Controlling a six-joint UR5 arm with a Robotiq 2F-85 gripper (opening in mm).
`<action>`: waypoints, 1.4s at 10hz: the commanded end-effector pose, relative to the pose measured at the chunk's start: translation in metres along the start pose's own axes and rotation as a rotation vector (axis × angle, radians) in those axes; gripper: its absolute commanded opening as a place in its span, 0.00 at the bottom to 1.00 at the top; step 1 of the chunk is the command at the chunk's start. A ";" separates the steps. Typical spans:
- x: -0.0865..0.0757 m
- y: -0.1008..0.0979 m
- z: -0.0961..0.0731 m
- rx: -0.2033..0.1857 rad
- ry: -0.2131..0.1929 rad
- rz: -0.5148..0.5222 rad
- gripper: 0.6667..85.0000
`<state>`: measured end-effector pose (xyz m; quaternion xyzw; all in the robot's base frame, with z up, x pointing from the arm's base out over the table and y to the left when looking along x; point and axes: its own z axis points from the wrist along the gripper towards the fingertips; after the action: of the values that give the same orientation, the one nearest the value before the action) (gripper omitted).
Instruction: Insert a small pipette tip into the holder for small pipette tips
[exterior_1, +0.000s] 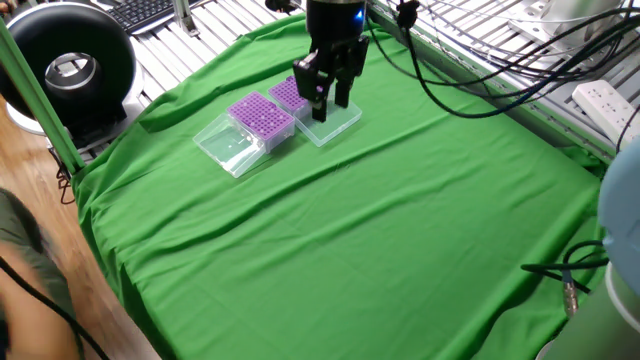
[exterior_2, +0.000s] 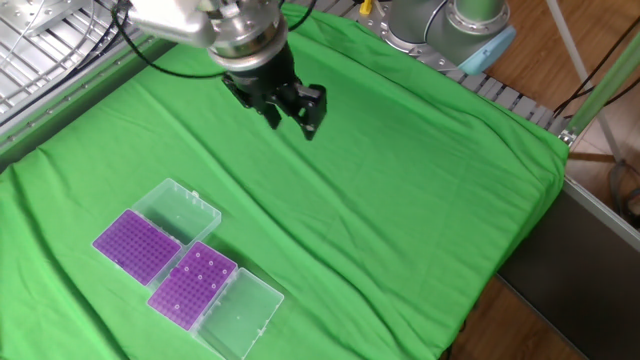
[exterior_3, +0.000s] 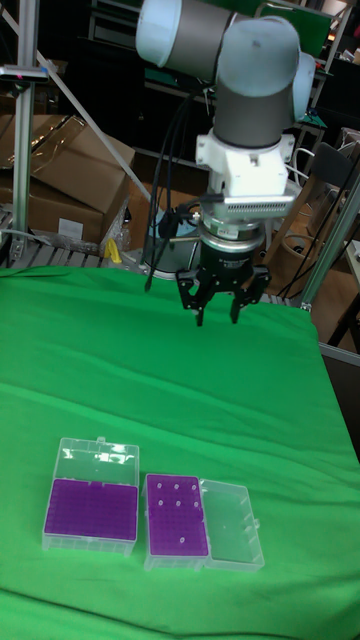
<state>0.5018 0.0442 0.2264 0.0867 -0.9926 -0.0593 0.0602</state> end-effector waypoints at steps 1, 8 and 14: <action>-0.017 -0.034 -0.027 0.099 -0.072 -0.013 0.58; -0.040 -0.084 -0.064 0.152 -0.126 -0.125 0.44; -0.038 -0.090 -0.064 0.178 -0.100 -0.131 0.34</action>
<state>0.5619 -0.0413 0.2720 0.1495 -0.9886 0.0196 -0.0024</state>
